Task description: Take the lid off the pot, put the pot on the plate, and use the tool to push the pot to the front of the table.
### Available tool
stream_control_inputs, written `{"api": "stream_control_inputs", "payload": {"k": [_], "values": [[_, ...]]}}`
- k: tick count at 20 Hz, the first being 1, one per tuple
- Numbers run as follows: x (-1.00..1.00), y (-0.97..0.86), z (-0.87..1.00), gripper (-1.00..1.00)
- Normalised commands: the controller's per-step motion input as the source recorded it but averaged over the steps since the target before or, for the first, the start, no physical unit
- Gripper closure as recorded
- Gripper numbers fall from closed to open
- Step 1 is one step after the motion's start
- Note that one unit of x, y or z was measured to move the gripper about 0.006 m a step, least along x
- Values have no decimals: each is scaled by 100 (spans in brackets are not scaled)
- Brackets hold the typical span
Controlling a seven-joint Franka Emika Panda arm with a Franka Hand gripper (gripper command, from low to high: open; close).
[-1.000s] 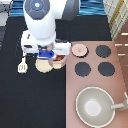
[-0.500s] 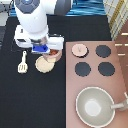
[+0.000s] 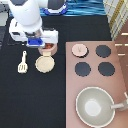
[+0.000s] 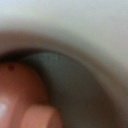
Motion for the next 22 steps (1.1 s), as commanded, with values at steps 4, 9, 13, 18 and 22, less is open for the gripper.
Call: {"api": "stream_control_inputs", "payload": {"k": [4, 9, 13, 18, 22], "values": [[-4, -72, -33, 100], [0, -28, -59, 100], [-10, 3, -53, 100], [-11, 11, -50, 100], [-12, 19, -41, 100]]}}
